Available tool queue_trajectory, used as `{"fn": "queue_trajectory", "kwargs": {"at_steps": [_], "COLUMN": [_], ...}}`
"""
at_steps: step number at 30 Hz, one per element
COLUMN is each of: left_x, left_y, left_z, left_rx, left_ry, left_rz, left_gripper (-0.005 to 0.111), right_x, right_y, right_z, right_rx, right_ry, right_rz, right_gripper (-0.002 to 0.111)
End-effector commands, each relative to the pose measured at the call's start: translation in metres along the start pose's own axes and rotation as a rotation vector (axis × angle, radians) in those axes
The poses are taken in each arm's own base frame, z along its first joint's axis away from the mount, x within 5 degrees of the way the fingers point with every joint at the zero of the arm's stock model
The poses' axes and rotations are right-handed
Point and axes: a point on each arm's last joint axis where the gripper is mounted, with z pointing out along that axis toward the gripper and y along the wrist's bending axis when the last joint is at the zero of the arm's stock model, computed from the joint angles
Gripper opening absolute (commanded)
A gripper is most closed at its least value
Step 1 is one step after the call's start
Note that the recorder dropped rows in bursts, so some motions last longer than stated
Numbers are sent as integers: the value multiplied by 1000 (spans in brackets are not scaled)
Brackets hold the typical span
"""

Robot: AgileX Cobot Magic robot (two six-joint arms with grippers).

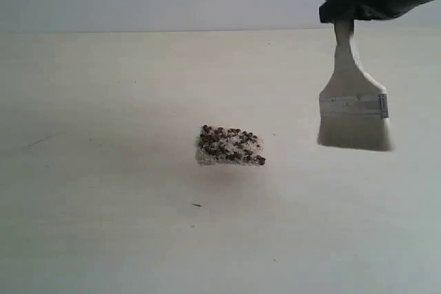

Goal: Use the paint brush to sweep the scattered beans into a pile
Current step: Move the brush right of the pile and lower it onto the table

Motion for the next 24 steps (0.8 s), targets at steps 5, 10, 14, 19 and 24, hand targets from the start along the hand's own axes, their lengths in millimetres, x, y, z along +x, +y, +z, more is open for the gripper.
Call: {"fn": "queue_trajectory", "kwargs": {"at_steps": [5,10,14,19,24], "left_x": [1,1,1,1,1], "left_y": [0,0,0,0,0], "left_z": [-1,-1,-1,-1,-1], "left_rx": [-1,-1,-1,-1,-1], "left_ry": [-4,-4,-4,-4,-4], "left_rz": [-9,-9,-9,-9,-9], "left_gripper": [0,0,0,0,0], "right_x": [43,58,61,59,58], "right_y": [-32,-46,-57,-65,-68], "right_z": [80,108,117,120,120], "right_rx": [-304,-299,-216,-133,-97], "right_ry": [268,277,261,219,199], "right_rz": [203,272,270,266,262], "right_gripper": [0,0,0,0,5]}}
